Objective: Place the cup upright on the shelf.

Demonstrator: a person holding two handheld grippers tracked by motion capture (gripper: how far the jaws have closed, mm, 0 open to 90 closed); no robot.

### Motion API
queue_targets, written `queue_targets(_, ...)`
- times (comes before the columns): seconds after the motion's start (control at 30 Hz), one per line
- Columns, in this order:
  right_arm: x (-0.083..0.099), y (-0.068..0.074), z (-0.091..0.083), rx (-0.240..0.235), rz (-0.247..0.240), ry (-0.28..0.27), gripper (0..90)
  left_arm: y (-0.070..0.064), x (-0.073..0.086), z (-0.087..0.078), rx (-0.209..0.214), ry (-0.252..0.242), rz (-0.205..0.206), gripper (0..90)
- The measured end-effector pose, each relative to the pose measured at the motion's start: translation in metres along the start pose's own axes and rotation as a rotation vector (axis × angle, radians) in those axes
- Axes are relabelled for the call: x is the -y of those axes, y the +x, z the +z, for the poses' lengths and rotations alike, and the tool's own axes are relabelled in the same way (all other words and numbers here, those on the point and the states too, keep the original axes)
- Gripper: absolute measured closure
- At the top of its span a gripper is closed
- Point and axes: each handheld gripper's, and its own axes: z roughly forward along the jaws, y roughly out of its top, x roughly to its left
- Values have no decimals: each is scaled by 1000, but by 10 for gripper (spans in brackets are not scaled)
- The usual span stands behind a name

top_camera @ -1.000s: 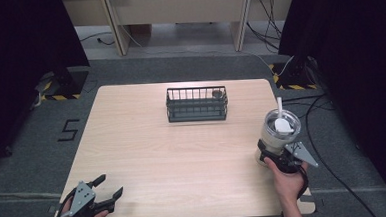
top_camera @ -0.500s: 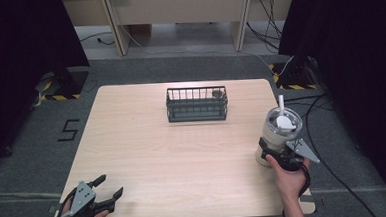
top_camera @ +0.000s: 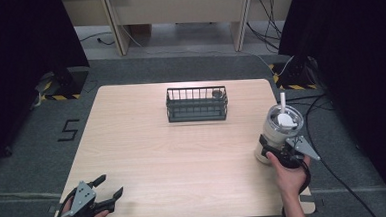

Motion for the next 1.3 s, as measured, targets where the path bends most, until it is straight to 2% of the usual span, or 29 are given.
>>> queue_targets(0.5,-25,11,8,-15,-56,-32,101,1,0,-1,-3,-5,-2,239)
queue_targets(1.3,-68,36,36,-65,-80,-72,101,2,0,-2,-3,-13,-9,241)
